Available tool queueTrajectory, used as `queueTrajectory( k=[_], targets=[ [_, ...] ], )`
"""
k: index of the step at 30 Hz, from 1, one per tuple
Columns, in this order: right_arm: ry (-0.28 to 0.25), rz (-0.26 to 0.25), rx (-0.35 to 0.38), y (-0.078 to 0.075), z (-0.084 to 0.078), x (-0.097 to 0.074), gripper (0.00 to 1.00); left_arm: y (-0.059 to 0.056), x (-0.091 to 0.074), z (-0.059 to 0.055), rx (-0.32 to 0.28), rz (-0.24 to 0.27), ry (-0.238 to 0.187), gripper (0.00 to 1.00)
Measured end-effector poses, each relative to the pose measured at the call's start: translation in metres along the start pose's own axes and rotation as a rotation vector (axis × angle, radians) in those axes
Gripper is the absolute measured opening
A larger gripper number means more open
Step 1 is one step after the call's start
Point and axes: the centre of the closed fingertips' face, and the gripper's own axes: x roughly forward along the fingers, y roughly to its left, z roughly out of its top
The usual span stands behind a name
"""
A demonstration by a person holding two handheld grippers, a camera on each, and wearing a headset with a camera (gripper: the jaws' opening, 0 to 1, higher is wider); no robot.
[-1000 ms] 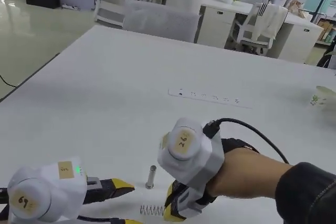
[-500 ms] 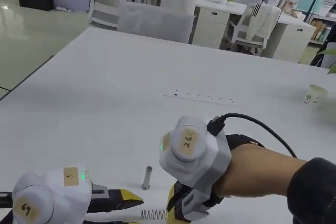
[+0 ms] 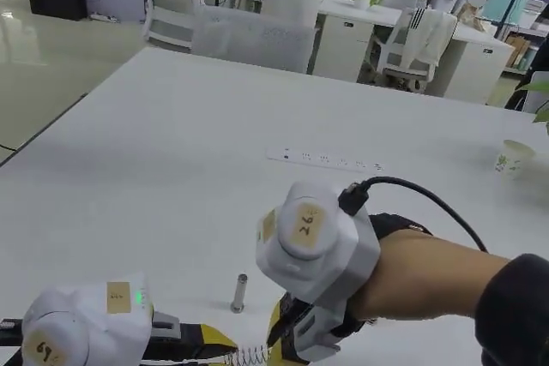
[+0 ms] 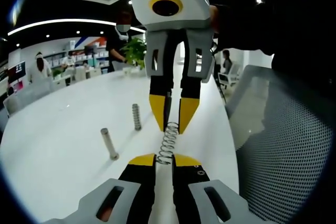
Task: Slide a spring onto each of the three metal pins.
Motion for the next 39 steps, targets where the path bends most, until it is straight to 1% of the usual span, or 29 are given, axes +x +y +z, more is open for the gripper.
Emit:
queueTrajectory(
  k=[9, 13, 19, 27, 35, 39],
  targets=[
    [-0.032, -0.021, -0.031, 0.0, 0.016, -0.009, 0.08, -0.001, -0.001, -0.001, 0.0, -0.002, 0.005, 0.03],
    [-0.064, -0.029, -0.037, 0.0, 0.029, -0.014, 0.08, -0.001, 0.0, -0.001, 0.0, -0.004, 0.004, 0.03],
    [-0.085, -0.034, -0.061, 0.003, 0.04, -0.016, 0.08, -0.004, 0.001, 0.002, 0.001, -0.009, -0.004, 0.03],
    [-0.083, -0.032, -0.063, 0.002, 0.038, -0.015, 0.08, -0.003, 0.002, 0.002, 0.007, -0.011, 0.002, 0.03],
    [-0.072, -0.019, -0.059, 0.003, 0.036, -0.009, 0.11, -0.003, 0.003, 0.005, 0.007, -0.014, -0.009, 0.03],
    [-0.066, -0.012, -0.055, 0.003, 0.034, -0.005, 0.11, -0.004, 0.004, 0.009, 0.012, -0.016, -0.016, 0.03]
  ],
)
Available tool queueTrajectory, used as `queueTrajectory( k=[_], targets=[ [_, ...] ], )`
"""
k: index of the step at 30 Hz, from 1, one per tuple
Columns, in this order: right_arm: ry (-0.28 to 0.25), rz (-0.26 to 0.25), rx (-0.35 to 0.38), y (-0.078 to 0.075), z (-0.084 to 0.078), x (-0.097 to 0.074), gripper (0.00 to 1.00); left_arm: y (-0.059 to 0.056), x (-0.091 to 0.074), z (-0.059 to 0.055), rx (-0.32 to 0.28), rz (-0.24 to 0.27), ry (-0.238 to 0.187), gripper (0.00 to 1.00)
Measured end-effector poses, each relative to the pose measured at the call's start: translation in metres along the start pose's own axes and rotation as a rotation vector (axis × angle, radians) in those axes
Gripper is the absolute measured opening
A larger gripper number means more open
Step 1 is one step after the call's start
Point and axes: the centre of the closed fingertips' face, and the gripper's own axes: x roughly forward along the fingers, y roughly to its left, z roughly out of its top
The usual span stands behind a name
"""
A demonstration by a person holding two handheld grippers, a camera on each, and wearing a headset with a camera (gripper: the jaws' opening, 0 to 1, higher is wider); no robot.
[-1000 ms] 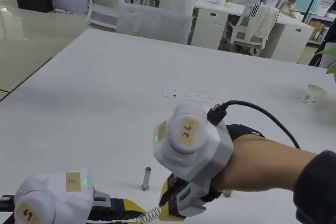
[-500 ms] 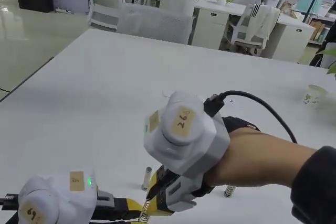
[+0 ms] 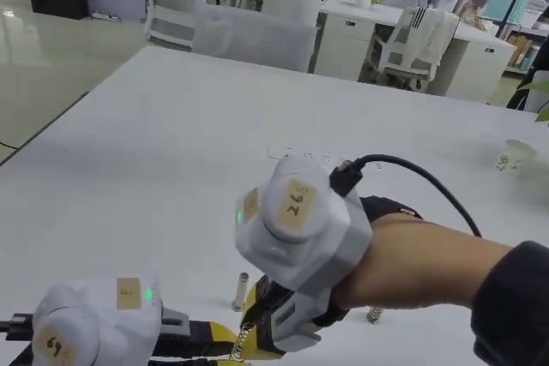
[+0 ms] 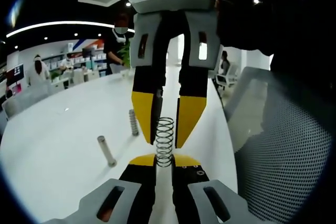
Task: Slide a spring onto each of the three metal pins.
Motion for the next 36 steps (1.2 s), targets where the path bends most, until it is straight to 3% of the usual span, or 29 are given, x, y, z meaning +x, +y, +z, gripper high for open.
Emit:
queueTrajectory(
  k=[11, 19, 30, 36],
  targets=[
    [0.011, 0.007, 0.007, -0.001, -0.005, 0.001, 0.09, -0.001, 0.001, 0.01, 0.018, -0.007, -0.019, 0.03],
    [0.013, -0.002, 0.006, -0.003, -0.005, 0.002, 0.09, 0.002, 0.001, 0.007, -0.001, 0.004, -0.014, 0.04],
    [0.018, -0.029, 0.022, -0.013, -0.008, -0.005, 0.08, 0.019, -0.009, -0.015, -0.077, 0.072, 0.013, 0.23],
    [0.024, -0.036, 0.031, -0.015, -0.012, -0.006, 0.09, 0.026, -0.013, -0.019, -0.1, 0.106, 0.016, 0.38]
  ],
)
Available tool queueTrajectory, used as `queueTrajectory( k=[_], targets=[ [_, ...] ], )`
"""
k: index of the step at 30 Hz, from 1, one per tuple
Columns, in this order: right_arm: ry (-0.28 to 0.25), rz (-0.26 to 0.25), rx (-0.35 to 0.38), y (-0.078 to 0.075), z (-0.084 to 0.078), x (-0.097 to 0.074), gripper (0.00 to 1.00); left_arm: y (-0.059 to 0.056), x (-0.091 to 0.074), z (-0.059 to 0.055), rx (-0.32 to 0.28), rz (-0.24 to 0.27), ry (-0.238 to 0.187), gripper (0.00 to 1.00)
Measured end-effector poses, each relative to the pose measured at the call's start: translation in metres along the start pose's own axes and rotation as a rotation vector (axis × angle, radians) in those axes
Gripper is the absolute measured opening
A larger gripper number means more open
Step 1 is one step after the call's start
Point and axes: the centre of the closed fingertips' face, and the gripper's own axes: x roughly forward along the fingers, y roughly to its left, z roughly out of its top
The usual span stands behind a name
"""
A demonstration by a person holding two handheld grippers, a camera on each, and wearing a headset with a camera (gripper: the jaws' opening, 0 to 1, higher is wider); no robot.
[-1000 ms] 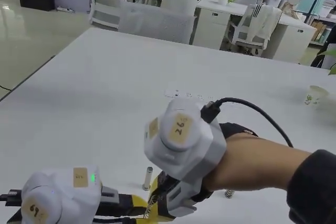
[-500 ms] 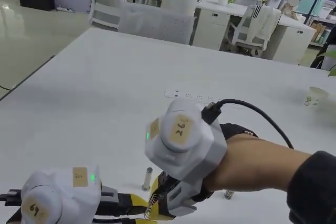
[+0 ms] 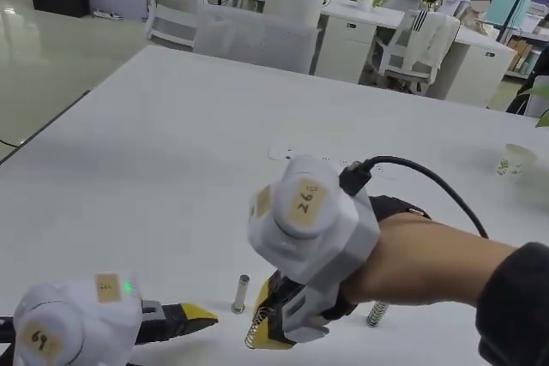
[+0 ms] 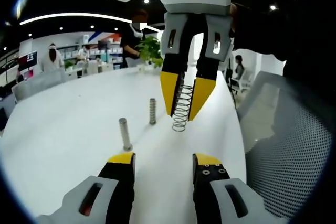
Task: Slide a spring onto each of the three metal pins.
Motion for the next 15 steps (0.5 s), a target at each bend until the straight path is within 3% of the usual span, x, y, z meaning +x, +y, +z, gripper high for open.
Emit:
queueTrajectory(
  k=[4, 15],
  targets=[
    [-0.007, -0.014, 0.008, -0.005, 0.0, -0.004, 0.09, 0.004, -0.001, -0.002, -0.015, 0.018, 0.004, 0.48],
    [-0.026, -0.072, 0.023, -0.035, 0.008, -0.015, 0.09, 0.009, -0.002, -0.003, -0.031, 0.043, 0.002, 0.6]
  ],
)
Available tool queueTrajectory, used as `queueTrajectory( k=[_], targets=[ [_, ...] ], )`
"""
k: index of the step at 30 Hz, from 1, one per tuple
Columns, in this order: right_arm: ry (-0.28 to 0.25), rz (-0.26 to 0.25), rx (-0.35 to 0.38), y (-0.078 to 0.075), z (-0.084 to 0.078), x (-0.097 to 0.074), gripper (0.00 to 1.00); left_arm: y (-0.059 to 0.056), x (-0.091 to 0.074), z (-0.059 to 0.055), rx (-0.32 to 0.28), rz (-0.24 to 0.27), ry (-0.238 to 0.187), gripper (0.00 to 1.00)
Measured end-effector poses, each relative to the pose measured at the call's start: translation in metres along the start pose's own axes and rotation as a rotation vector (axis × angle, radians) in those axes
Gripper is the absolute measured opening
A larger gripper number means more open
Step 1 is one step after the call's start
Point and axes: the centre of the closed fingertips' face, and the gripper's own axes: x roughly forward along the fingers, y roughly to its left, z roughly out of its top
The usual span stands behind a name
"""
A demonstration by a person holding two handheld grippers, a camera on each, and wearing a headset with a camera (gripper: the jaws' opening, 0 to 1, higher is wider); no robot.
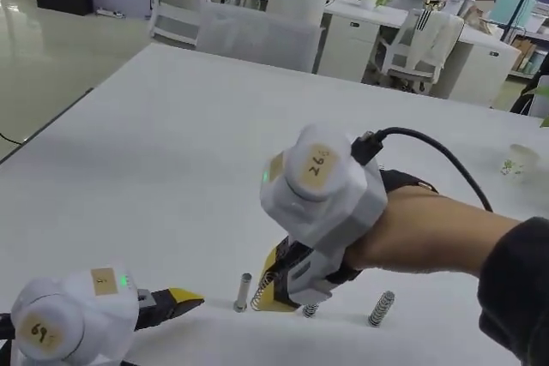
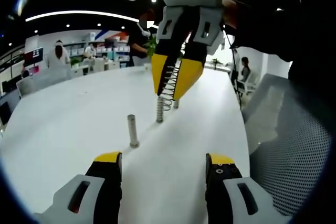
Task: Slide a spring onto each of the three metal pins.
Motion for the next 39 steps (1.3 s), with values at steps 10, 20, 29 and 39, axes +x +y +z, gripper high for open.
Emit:
queueTrajectory(
  k=[10, 20, 29, 39],
  targets=[
    [0.02, -0.041, -0.007, -0.027, 0.002, 0.002, 0.09, 0.0, -0.001, 0.003, 0.001, 0.001, -0.008, 0.62],
    [0.044, -0.016, -0.002, -0.038, 0.002, 0.017, 0.09, -0.002, -0.001, 0.005, 0.004, -0.001, -0.011, 0.62],
    [0.061, 0.0, 0.004, -0.039, 0.0, 0.025, 0.09, -0.002, -0.002, 0.004, 0.002, -0.001, -0.011, 0.61],
    [0.071, 0.006, 0.008, -0.042, -0.002, 0.031, 0.09, -0.001, -0.002, 0.003, 0.0, -0.002, -0.008, 0.6]
  ],
)
